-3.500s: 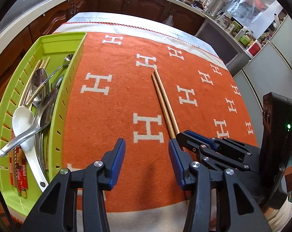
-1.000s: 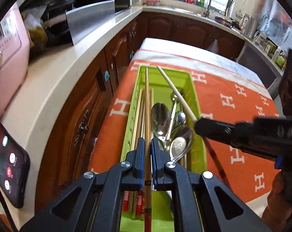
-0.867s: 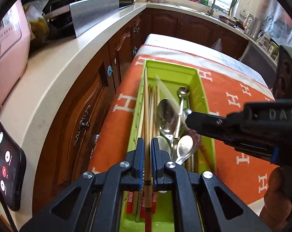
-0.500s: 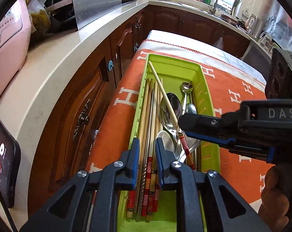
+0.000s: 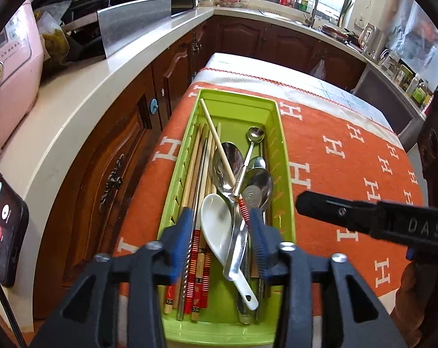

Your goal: Organize utensils

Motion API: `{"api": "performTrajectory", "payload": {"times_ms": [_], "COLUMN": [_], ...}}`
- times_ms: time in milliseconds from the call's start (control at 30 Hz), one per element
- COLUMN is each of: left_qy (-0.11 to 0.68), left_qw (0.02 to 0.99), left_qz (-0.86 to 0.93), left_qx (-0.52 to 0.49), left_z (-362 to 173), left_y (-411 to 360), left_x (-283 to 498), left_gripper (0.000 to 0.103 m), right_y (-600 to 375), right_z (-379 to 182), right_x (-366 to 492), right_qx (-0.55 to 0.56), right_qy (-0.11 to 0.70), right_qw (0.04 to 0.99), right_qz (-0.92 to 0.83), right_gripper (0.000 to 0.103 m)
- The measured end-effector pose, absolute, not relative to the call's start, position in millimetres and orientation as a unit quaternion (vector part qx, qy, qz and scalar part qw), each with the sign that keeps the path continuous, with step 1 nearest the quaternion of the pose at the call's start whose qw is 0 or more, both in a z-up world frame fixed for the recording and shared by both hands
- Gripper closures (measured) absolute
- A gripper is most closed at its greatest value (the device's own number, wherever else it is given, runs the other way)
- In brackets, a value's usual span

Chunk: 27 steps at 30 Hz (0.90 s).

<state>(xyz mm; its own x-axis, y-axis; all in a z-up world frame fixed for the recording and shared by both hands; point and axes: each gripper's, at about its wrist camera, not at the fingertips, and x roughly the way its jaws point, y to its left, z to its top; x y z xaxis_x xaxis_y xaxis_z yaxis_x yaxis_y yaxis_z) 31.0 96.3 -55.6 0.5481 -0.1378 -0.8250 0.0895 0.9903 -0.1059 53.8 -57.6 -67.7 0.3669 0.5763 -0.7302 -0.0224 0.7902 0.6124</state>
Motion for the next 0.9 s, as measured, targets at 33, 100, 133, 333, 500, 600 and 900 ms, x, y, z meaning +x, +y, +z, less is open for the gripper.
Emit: {"api": "performTrajectory", "payload": {"times_ms": [33,100,133,333,500,600,900], "left_qy": [0.469,0.466,0.467,0.46,0.47,0.477,0.468], "left_qw": [0.881,0.882,0.882,0.884,0.877,0.873,0.878], "left_qz": [-0.061,-0.061,-0.065,-0.078,-0.091,-0.097,-0.106], "left_qx": [-0.025,-0.029,-0.032,-0.032,-0.023,-0.028,-0.005], "left_z": [-54,-51,-50,-44,-43,-42,-25], "left_y": [95,94,93,78,61,52,20], "left_x": [29,26,25,15,10,7,-7], "left_gripper": [0.05,0.046,0.044,0.016,0.011,0.01,0.006], "right_y": [-59,-64,-66,-81,-100,-109,-140], "right_z": [-67,-65,-64,-62,-57,-51,-24], "right_x": [52,46,44,27,13,3,-30], "right_qx": [0.258,0.248,0.244,0.209,0.184,0.167,0.093], "right_qy": [0.528,0.525,0.523,0.518,0.511,0.503,0.467], "right_qw": [0.787,0.793,0.796,0.815,0.831,0.842,0.879], "right_qz": [0.188,0.183,0.181,0.152,0.12,0.098,0.027], "right_gripper": [0.088,0.088,0.088,0.088,0.088,0.088,0.071]}}
